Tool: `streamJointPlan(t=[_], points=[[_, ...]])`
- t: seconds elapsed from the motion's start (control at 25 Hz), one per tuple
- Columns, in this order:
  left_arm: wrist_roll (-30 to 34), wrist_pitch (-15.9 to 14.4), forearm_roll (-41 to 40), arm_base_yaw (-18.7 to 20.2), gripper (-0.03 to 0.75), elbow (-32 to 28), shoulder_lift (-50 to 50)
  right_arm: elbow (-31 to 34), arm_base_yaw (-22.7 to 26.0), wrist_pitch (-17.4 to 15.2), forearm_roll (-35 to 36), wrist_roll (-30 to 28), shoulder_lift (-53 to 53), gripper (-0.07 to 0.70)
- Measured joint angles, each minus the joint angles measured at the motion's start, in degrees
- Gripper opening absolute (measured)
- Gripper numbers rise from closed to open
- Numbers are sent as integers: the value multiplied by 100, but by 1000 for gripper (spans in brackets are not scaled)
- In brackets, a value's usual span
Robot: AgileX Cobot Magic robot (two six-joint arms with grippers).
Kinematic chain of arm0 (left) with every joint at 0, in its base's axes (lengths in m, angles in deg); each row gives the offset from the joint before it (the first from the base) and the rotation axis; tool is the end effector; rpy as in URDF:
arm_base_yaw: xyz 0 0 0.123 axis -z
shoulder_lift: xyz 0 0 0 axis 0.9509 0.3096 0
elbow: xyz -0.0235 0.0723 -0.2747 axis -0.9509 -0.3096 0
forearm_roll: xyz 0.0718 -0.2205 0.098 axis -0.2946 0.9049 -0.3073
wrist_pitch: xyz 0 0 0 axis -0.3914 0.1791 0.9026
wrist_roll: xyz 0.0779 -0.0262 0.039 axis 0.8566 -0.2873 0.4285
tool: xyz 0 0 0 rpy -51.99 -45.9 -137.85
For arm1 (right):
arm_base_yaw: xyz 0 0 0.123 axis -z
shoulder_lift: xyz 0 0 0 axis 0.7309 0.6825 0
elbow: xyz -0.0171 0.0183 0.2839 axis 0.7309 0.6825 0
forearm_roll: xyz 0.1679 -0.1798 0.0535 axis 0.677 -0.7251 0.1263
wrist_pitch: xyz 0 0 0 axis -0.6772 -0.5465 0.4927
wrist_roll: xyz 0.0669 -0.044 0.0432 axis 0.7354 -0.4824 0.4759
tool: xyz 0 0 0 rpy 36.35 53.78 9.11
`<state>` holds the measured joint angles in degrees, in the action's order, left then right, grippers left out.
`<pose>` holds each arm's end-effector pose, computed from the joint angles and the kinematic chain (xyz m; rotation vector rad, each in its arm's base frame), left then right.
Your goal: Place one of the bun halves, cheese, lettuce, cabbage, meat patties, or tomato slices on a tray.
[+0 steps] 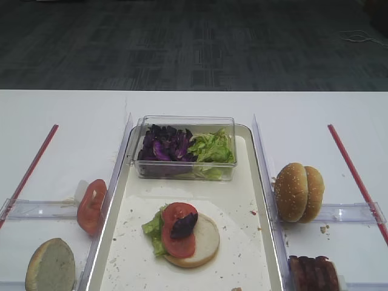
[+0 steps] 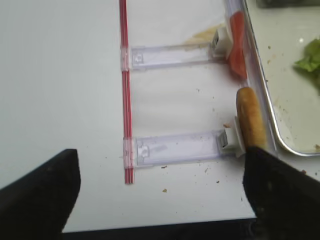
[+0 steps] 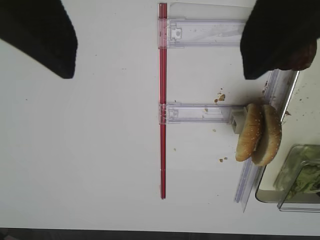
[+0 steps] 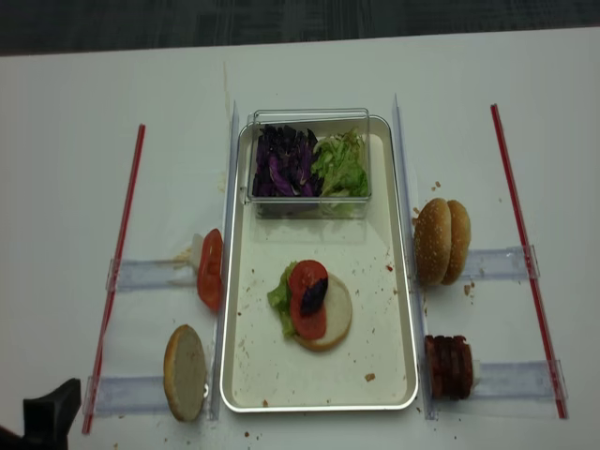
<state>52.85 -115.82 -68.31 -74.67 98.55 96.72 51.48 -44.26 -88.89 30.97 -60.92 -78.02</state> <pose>0.0278 -0.0033 0.2704 -0.0005 2.3752 -0.0260 -0.0082 0.0021 0.2692 -0.0142 2.0994 -0.0390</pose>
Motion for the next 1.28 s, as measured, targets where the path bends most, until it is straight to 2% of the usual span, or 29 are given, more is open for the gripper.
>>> streamJointPlan(t=[0.28,1.28], points=[[-77,-122,-22,0,641,-78,-1451,0,0,0,0,0,0,685],[-139,-151,-68,-22,641,-90,-1545,0,0,0,2,0,0,685]])
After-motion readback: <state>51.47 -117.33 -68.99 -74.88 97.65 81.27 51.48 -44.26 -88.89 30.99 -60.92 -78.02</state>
